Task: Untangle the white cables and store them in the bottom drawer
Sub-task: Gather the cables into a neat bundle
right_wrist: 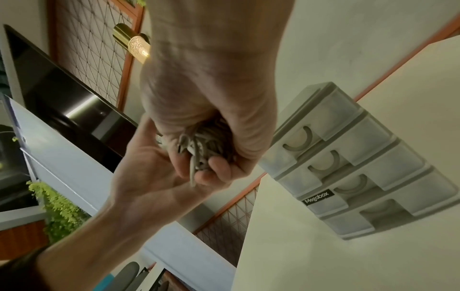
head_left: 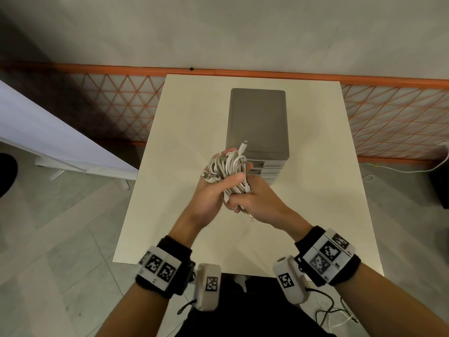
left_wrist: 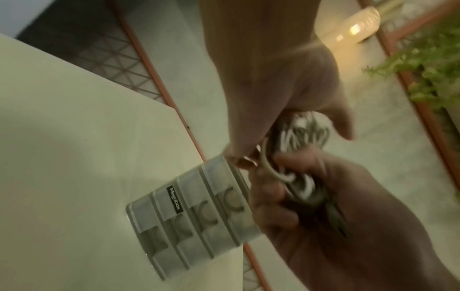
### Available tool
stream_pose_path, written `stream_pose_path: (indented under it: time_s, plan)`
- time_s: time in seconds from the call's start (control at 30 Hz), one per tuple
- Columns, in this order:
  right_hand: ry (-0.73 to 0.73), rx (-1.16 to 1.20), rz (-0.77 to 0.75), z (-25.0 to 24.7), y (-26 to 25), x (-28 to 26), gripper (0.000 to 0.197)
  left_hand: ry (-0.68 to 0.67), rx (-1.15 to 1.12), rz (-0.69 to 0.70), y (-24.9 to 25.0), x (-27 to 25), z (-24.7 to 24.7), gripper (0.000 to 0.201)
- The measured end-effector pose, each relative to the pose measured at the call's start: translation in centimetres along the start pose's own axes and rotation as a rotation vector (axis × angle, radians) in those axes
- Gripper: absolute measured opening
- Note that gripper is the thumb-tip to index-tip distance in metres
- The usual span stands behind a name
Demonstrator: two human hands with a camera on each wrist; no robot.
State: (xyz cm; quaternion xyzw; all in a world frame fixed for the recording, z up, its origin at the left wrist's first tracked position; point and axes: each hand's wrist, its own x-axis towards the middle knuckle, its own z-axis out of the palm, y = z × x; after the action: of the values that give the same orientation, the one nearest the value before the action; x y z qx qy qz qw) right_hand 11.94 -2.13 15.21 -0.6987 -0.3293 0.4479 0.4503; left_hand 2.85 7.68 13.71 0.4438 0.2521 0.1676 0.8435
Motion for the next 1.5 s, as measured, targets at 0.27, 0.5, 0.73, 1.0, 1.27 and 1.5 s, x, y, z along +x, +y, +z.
stream_pose_path:
  time_s: [0.27, 0.5, 0.73, 1.0, 1.27, 1.5]
  plan:
    - [-0.084, 0.09, 0.007, 0.0, -0.6, -0.7, 0.012, -0.373, -0.12, -0.078, 1.8, -0.3, -2.2, 0.115]
    - [-0.043, 0.06, 0.083, -0.1, 0.3, -0.6, 0.012, -0.201, 0.116, 0.013, 2.5, 0.2, -1.2, 0.085]
    - [0.027, -0.019, 0.069, 0.8, 0.5, 0.1, 0.004, 0.267, 0.252, 0.106, 1.7, 1.8, 2.7, 0.016]
    - [0.018, -0.222, 0.029, -1.6, -0.1, 0.9, 0.061, 0.307, 0.504, 0.309, 0.8, 1.6, 2.6, 0.025]
    - [0.142, -0.163, -0.18, 0.1, 0.4, 1.7, 0.08, 0.248, 0.553, 0.446, 0.2, 1.6, 2.5, 0.037]
    - [0.092, -0.169, -0.11, 0.3, 2.0, 2.0, 0.071, 0.255, 0.458, 0.354, -1.2, 1.4, 2.4, 0.042]
